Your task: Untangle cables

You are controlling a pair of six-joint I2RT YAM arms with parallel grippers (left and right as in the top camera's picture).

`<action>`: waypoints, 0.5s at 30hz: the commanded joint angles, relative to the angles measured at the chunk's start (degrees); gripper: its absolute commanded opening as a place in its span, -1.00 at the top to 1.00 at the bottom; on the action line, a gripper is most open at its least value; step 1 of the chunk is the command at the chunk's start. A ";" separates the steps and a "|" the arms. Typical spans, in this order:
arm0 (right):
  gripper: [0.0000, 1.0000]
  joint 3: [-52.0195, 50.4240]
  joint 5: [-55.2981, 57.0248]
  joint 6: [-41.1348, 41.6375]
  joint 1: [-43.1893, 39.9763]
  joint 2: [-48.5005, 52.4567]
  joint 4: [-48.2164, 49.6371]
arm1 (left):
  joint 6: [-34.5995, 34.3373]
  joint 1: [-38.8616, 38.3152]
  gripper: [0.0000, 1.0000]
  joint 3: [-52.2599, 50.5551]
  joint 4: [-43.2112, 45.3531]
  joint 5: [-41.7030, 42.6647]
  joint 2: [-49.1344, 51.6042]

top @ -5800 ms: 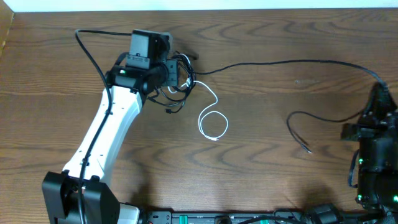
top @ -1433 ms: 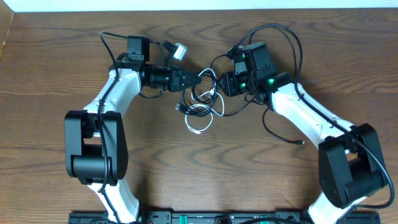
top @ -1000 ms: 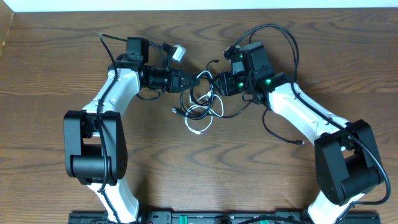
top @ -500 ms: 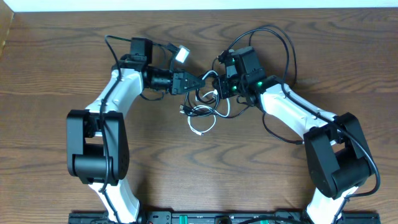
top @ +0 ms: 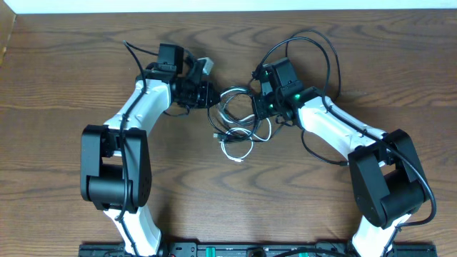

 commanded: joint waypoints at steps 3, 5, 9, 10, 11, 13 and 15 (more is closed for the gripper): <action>0.98 0.00 -2.56 -4.66 -0.85 0.52 2.49 | 2.67 2.12 -0.33 -0.22 0.09 -0.31 0.07; 0.98 0.00 -5.22 -4.22 -0.81 0.52 3.28 | 6.78 2.54 -0.39 -0.22 0.04 6.86 -0.50; 0.98 0.00 -12.50 -4.31 -0.74 0.59 4.22 | 13.40 2.84 -0.40 -0.22 -0.76 16.72 -1.20; 0.98 0.00 -12.98 -4.28 -0.74 0.59 4.39 | 13.38 2.75 -0.40 -0.22 -0.98 16.15 -1.18; 0.98 0.00 -12.96 -4.26 -0.74 0.59 4.57 | 13.35 2.58 -0.39 -0.22 -1.07 15.52 -1.18; 0.98 0.00 -12.94 -4.28 -0.74 0.59 4.74 | 13.35 1.92 -0.40 -0.22 -1.03 13.14 -1.18; 0.98 0.00 -13.31 -4.26 -0.72 0.59 4.72 | 13.33 1.44 -0.38 -0.22 -0.96 10.84 -1.18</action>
